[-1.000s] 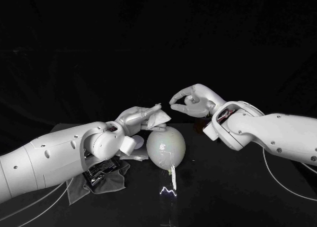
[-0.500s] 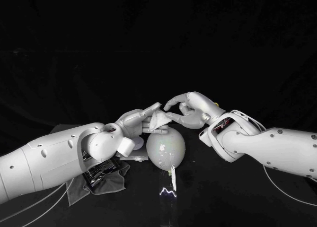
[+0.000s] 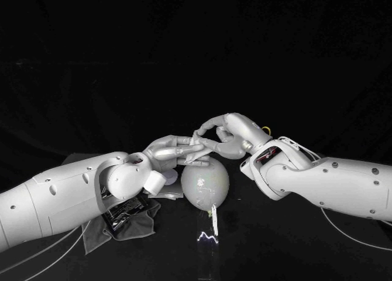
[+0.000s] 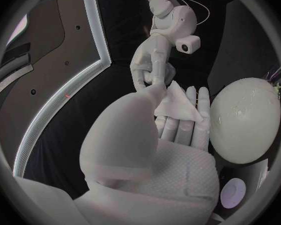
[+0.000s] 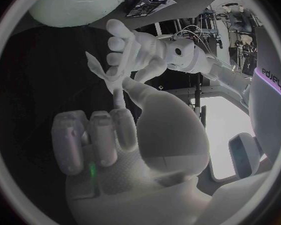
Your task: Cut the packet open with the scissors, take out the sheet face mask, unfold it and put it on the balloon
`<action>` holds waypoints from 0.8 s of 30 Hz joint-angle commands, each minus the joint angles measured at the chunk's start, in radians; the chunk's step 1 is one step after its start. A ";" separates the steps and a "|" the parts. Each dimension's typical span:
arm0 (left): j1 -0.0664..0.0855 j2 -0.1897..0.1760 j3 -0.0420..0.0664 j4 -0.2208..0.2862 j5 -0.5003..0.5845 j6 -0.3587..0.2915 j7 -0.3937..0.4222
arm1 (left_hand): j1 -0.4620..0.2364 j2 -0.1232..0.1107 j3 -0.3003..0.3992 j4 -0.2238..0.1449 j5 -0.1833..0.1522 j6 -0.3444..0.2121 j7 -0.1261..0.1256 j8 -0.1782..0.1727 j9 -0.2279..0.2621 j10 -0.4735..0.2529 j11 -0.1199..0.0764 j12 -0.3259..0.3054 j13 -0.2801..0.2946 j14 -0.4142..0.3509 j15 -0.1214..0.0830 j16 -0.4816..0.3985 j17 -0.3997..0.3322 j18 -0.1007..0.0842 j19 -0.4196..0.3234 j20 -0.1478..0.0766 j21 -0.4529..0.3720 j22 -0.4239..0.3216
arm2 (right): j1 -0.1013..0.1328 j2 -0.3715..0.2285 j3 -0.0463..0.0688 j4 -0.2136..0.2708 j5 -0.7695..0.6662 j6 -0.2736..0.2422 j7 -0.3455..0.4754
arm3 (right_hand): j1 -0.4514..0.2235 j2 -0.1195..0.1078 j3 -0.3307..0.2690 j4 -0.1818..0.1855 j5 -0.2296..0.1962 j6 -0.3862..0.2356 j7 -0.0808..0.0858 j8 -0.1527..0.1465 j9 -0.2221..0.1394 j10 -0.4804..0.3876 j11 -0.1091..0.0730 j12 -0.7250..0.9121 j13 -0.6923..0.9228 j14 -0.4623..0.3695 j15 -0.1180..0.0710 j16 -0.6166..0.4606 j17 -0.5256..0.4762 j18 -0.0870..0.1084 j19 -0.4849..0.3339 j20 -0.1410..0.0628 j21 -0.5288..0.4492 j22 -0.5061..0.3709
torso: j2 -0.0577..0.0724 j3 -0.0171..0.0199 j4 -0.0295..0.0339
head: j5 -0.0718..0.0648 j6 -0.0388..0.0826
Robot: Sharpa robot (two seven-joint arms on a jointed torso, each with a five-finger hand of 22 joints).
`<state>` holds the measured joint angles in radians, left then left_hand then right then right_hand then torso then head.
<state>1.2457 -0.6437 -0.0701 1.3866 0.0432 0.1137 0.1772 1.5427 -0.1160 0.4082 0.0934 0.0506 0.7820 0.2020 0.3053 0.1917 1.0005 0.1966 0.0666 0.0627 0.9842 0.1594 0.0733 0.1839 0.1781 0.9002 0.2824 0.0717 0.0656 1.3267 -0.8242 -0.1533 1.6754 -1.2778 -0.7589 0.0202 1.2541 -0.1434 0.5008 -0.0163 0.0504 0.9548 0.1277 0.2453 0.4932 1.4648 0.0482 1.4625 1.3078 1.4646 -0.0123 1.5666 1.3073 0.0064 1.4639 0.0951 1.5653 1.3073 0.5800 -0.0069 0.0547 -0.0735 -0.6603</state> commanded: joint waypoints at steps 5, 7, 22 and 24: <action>0.001 0.003 0.001 0.003 -0.030 0.043 0.030 | -0.004 -0.030 0.142 -0.036 -0.002 0.017 0.045 -0.026 -0.014 -0.011 0.002 -0.004 -0.001 -0.012 0.004 -0.005 -0.009 0.006 -0.026 0.000 -0.001 0.001 | -0.001 0.010 0.000 -0.003 -0.035 -0.007 -0.044 | -0.003 -0.004 -0.003 0.005 0.001 0.012 0.002 -0.007 -0.003 0.047 0.000 -0.002 0.197 0.106 -0.005 0.004 0.264 -0.004 0.102 -0.004 -0.002 0.261 | 0.000 0.0008 -0.0013 | 0.001 -0.002; 0.001 0.003 0.001 0.004 -0.032 0.044 0.033 | -0.027 -0.046 0.201 -0.051 -0.002 0.023 0.046 -0.035 -0.019 -0.011 0.001 -0.004 -0.001 -0.011 0.005 -0.004 -0.013 0.006 -0.026 -0.001 0.001 0.001 | -0.001 0.011 0.000 -0.003 -0.035 0.000 -0.047 | -0.003 -0.004 -0.003 0.005 0.001 0.012 0.002 -0.007 -0.003 0.047 0.000 -0.002 0.197 0.106 -0.005 0.004 0.264 -0.004 0.102 -0.004 -0.002 0.261 | -0.001 0.0007 -0.0012 | 0.001 -0.001; 0.001 0.005 0.001 0.004 -0.058 0.043 0.043 | -0.062 -0.046 0.319 -0.112 -0.001 0.025 0.054 -0.057 -0.027 -0.027 0.009 -0.005 -0.001 -0.020 0.010 -0.006 -0.023 0.004 -0.077 0.000 -0.001 -0.001 | -0.001 0.009 0.000 0.001 -0.035 0.023 -0.052 | -0.007 -0.005 -0.005 0.009 0.001 0.023 0.000 -0.006 -0.004 0.048 -0.002 -0.002 0.197 0.106 -0.006 0.004 0.264 -0.004 0.103 -0.005 -0.001 0.261 | 0.000 0.0005 -0.0009 | -0.001 -0.002; 0.001 0.005 0.001 0.005 -0.065 0.041 0.043 | -0.070 -0.041 0.332 -0.115 -0.002 0.026 0.055 -0.059 -0.028 -0.029 0.010 -0.005 -0.001 -0.021 0.011 -0.006 -0.024 0.004 -0.088 0.001 -0.001 -0.002 | -0.001 0.010 0.000 0.002 -0.035 0.019 -0.051 | -0.008 -0.002 -0.005 0.011 0.001 0.026 -0.001 -0.006 -0.005 0.048 -0.002 -0.001 0.198 0.106 -0.006 0.004 0.264 -0.005 0.103 -0.005 0.000 0.261 | 0.000 0.0005 -0.0005 | 0.000 -0.003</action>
<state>1.2449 -0.6411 -0.0706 1.3874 -0.0026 0.1366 0.1966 1.4799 -0.1567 0.7349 -0.0210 0.0505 0.8019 0.2038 0.2512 0.1651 0.9772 0.2057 0.0666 0.0626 0.9682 0.1684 0.0733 0.1608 0.1772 0.8176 0.2832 0.0717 0.0650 1.3262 -0.8150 -0.1530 1.6757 -1.2966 -0.7513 -0.0256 1.2540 -0.1433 0.4957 -0.0105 0.0503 0.9745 0.1248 0.2414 0.4891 1.4637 0.0473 1.4586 1.3073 1.4646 -0.0123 1.5673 1.3081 0.0064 1.4637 0.0951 1.5642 1.3081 0.5794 -0.0065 0.0536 -0.0748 -0.6634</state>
